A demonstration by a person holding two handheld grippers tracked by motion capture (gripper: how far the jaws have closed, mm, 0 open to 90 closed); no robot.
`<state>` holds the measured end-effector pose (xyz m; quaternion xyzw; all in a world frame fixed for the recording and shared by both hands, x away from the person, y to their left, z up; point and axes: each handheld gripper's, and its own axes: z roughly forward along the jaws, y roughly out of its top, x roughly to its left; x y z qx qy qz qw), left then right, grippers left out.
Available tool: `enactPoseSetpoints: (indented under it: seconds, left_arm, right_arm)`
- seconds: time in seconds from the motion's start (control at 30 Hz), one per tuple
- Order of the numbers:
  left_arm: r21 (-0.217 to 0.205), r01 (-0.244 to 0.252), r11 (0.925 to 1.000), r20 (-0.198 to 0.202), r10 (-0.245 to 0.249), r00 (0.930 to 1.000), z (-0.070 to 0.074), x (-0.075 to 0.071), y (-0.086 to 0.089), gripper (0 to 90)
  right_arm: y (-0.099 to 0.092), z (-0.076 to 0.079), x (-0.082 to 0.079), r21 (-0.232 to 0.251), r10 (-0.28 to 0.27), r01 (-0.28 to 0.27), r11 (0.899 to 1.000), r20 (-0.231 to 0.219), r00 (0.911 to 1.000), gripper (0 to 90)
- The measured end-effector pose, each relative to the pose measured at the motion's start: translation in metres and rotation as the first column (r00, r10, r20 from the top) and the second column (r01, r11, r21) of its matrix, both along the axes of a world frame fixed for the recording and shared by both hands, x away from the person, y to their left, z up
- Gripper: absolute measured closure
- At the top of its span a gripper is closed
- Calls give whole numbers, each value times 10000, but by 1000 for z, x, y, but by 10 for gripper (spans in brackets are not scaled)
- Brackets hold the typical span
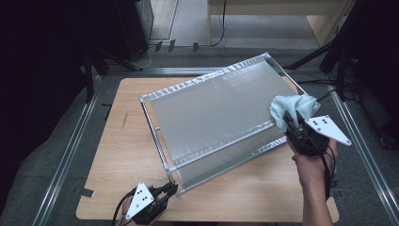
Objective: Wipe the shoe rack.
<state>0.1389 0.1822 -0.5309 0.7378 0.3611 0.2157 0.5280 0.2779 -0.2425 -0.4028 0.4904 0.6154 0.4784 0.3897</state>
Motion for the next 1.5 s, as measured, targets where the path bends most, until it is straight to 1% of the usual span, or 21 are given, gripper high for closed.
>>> enactPoseSetpoints:
  seconds: [0.17,0.33,0.47,0.53,0.6,0.77,0.83,0.87,0.93,1.03,1.07,1.13,1.17,1.2,1.23,1.27,1.3,1.33,1.37,1.43,1.5]
  left_arm:
    - [-109,4,9999,-137,-6,9999,0,1,0,814]
    - [149,-319,9994,101,317,9994,0,-2,-5,816]
    - [198,-235,9995,204,231,9995,0,-4,-13,818]
    - [174,-133,9998,167,130,9998,0,-5,-17,818]
    - [93,-43,9999,98,42,9999,0,-5,-20,818]
    - [47,200,9998,83,-200,9998,0,-8,-31,817]
    - [58,246,9997,132,-246,9996,0,-10,-37,817]
    - [41,252,9997,140,-253,9996,-1,-11,-38,817]
    - [-23,322,9995,157,-322,9994,-1,-11,-42,817]
    - [82,521,9986,295,-523,9982,-2,-13,-47,819]
    - [105,552,9984,327,-555,9979,-2,-13,-48,820]
    - [109,609,9981,316,-612,9976,-2,-13,-48,820]
    - [98,638,9979,285,-641,9975,-2,-13,-48,820]
    - [98,638,9979,285,-641,9975,-2,-13,-48,820]
    - [75,646,9979,270,-648,9975,-2,-13,-47,820]
    - [51,620,9981,268,-621,9977,-2,-13,-47,819]
    - [74,598,9982,276,-600,9978,-2,-12,-46,819]
    - [57,581,9983,254,-582,9980,-2,-12,-45,819]
    - [48,524,9986,250,-525,9983,-2,-12,-45,818]
    - [29,475,9989,250,-476,9986,-2,-10,-45,818]
    - [-18,478,9989,249,-477,9986,-2,-9,-47,818]
  right_arm:
    - [8,-1,-3,95,-344,344,9994,31,9994,778]
    - [35,-3,-10,-132,109,-107,9999,150,9998,789]
    - [66,-4,-19,-215,1045,-1042,9943,146,9944,790]
    - [100,-5,-31,-361,1948,-1940,9803,192,9807,791]
    - [108,-5,-34,-368,2219,-2211,9746,196,9749,791]
    - [157,-7,-60,-667,3637,-3612,9301,303,9310,793]
    - [170,-7,-70,-401,4184,-4175,9078,202,9080,791]
    - [179,-6,-78,-260,4710,-4707,8819,73,8821,790]
    - [190,-5,-89,-451,5192,-5186,8538,33,8546,789]
    - [191,-4,-91,-729,5444,-5428,8367,20,8388,788]
    - [188,-3,-87,-756,5683,-5667,8204,-8,8228,788]
    - [178,-2,-77,-571,5621,-5617,8254,-102,8270,786]
    - [163,-3,-65,-482,5209,-5200,8528,57,8536,777]
    - [163,-3,-65,-482,5209,-5200,8528,57,8536,777]
    - [157,-4,-59,-325,5074,-5069,8614,78,8617,780]
    - [138,-8,-42,-883,3583,-3591,9291,-247,9333,781]
    - [125,-13,-32,-731,3058,-3084,9484,-445,9511,781]
    - [125,-13,-32,-731,3058,-3084,9484,-445,9511,781]
    - [89,-27,-11,-81,2177,-2197,9755,-1044,9704,783]
    - [78,-30,-6,-75,1863,-1886,9820,-1246,9746,783]
    - [39,-41,3,-147,989,-1030,9946,-1737,9798,780]
